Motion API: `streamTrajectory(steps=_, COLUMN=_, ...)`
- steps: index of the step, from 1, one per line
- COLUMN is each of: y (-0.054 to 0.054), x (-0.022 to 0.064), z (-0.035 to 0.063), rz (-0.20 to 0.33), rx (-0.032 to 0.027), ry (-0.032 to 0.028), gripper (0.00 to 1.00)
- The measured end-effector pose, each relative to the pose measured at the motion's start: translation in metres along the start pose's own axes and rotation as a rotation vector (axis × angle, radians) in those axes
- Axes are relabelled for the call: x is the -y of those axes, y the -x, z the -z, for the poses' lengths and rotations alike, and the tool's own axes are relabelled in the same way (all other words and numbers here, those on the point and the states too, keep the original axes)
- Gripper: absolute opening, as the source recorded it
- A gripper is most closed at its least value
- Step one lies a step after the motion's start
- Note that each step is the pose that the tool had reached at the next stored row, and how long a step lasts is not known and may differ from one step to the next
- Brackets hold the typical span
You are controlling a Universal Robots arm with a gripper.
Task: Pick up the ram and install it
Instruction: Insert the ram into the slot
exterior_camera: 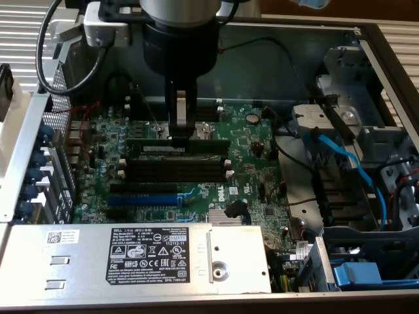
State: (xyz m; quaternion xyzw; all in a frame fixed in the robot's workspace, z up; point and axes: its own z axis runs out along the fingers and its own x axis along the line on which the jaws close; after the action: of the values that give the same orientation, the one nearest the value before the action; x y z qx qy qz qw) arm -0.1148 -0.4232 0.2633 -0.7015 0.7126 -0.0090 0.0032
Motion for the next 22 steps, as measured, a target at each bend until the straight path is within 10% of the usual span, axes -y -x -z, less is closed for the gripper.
streamTrajectory(steps=22, y=-0.0053, x=0.002, z=-0.008, rz=0.03, rx=0.0002, ry=0.0055, gripper=0.12)
